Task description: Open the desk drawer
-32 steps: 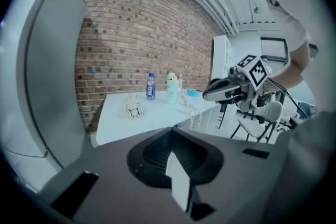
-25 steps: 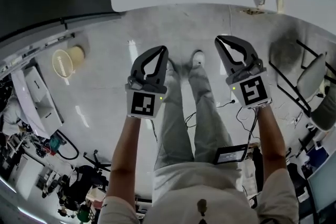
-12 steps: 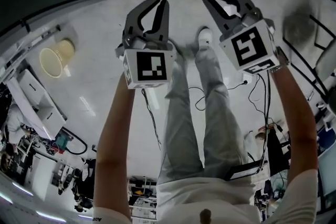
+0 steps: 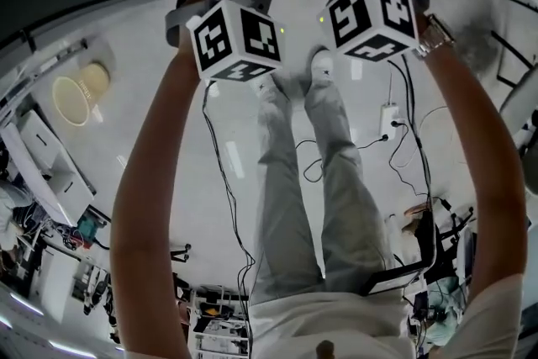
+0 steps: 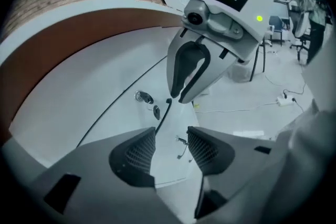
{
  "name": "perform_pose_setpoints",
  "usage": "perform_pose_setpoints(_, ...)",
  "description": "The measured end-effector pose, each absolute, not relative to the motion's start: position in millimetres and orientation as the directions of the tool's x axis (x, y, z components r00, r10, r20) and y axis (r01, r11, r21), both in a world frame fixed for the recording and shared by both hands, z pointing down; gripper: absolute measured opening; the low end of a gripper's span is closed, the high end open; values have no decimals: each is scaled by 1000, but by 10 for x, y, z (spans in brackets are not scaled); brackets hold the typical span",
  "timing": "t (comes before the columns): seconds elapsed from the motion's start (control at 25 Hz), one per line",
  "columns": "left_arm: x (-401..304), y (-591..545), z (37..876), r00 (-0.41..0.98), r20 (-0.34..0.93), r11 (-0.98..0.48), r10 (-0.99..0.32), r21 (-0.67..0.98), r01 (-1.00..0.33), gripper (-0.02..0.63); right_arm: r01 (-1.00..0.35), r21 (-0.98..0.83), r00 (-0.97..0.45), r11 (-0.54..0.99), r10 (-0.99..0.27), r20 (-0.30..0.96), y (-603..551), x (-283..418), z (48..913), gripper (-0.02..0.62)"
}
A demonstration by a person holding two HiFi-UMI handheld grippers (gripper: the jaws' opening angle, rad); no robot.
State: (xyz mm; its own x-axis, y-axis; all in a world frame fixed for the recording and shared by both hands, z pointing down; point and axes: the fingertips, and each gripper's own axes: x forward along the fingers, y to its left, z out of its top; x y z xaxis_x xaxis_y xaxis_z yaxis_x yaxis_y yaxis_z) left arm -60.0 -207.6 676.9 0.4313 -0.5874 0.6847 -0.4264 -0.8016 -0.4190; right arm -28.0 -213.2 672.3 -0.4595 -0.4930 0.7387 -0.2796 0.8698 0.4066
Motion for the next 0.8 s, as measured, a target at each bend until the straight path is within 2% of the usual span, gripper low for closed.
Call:
perform_pose_setpoints(0.04,-587,-2129,6812,419,696,-807,-584,-439,-395,202,-260,419,-457,870,-494,740,-2173,-291,6743,42)
perform_pose_setpoints(0.12,-550,-2202,6922,396,728,-827,-561,-468,-311,219,-202,435,-443,877,-478,758,-2220,-312,6813,185)
perform_pose_setpoints(0.16,-535,-2231,6970,384,742,-835,-550,-478,-272,227,-174,440,-428,881,-470,772,-2237,-318,6860,189)
perform_pose_setpoints(0.6,-467,-2412,7234,297,775,-816,-558,-577,-30,225,20,502,-350,865,-464,814,-2384,-415,7208,186)
perform_pose_setpoints(0.68,-491,-2430,7224,298,765,-807,-571,-590,-31,194,5,517,-352,856,-483,802,-2402,-440,7223,169)
perform_pose_setpoints(0.76,-510,-2489,7177,302,736,-782,-605,-622,-50,153,-17,560,-355,829,-528,771,-2473,-445,7179,113)
perform_pose_setpoints(0.8,-513,-2526,7150,300,718,-763,-629,-644,-59,110,-24,583,-352,812,-552,756,-2506,-438,7159,83)
